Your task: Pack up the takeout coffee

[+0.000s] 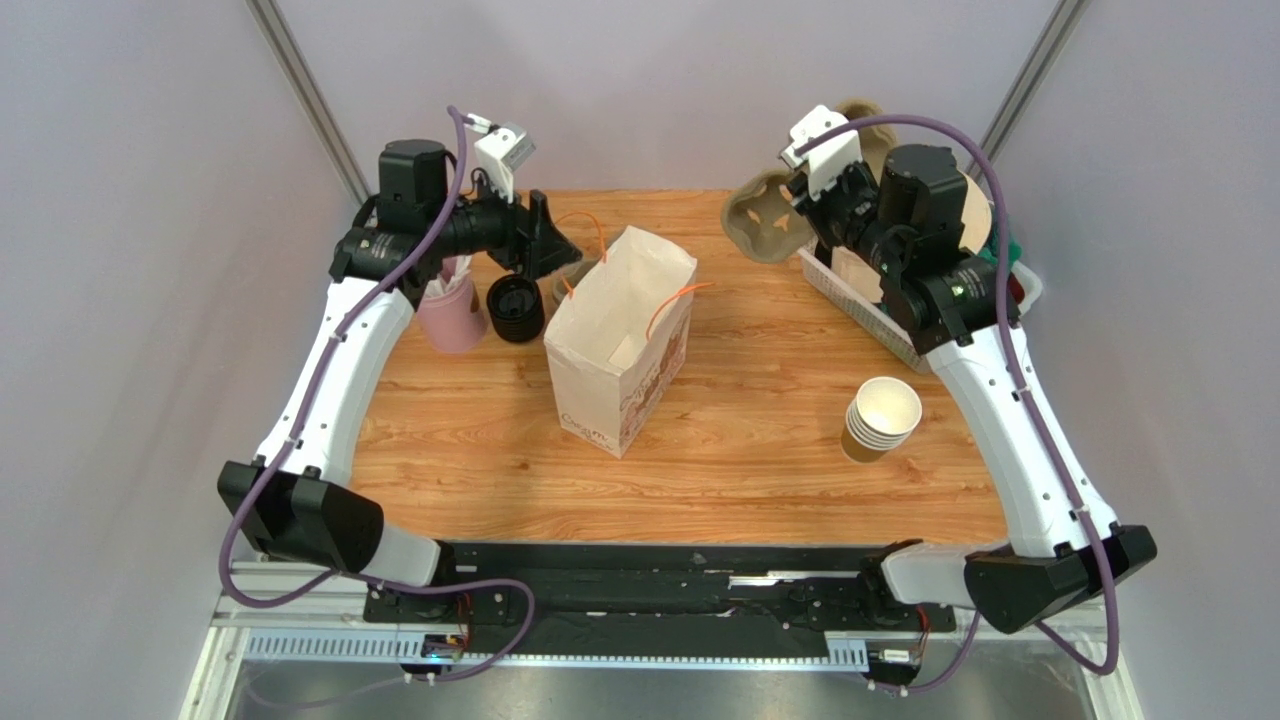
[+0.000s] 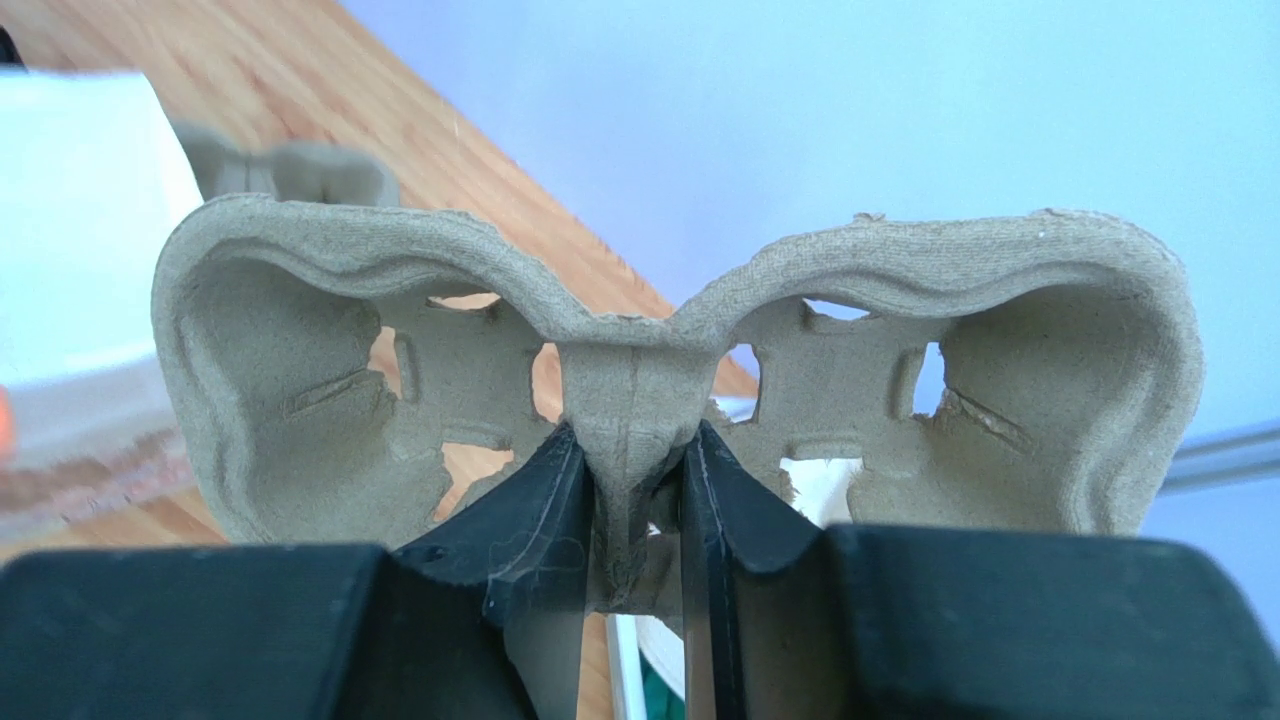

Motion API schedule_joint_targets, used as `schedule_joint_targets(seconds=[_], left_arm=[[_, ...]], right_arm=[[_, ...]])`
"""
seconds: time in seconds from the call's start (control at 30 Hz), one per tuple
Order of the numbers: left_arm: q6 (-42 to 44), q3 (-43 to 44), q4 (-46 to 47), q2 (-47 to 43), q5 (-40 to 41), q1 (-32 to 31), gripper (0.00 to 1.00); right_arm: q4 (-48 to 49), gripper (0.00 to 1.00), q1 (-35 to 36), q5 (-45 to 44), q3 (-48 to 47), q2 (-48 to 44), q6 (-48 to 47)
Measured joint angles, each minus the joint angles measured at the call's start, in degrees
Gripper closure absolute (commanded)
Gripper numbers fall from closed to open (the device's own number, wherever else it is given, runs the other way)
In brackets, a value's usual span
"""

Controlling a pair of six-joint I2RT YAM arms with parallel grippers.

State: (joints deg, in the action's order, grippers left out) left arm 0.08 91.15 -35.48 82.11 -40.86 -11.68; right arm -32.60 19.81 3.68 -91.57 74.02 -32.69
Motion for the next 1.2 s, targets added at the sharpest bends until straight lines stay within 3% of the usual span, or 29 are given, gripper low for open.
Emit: schedule_joint_targets(seconds=[0.07, 0.3, 0.37, 0.4, 0.8, 1.2], left_arm=[[0.1, 1.9, -0.3, 1.3, 0.3, -0.3, 0.26], [1.9, 8.5, -3.3, 6.3, 2.8, -2.1, 0.53], [2.4, 9.1, -3.8, 7.1, 3.6, -3.1, 0.54], [2.8, 9.2, -4.2, 7.4, 4.0, -3.8, 0.59], [2.6, 8.0, -4.9, 7.0, 8.7, -6.6, 0.63], [1.1, 4.0, -1.8, 3.4, 14.1, -6.6, 0.63]], right_arm=[[1.0, 0.82, 2.0, -0.9, -2.8, 1.5, 0.8], [2.8, 0.81, 9.9, -5.5, -9.8, 8.0, 2.9], [2.8, 0.81, 12.5, -6.9, -11.1, 9.9, 3.5], [2.9, 0.81, 13.8, -7.7, -11.6, 10.9, 3.9], [2.9, 0.82, 28.7, -18.1, -7.6, 14.7, 3.1], [-0.3, 0.83, 32.2, -24.6, -7.3, 18.9, 3.0]])
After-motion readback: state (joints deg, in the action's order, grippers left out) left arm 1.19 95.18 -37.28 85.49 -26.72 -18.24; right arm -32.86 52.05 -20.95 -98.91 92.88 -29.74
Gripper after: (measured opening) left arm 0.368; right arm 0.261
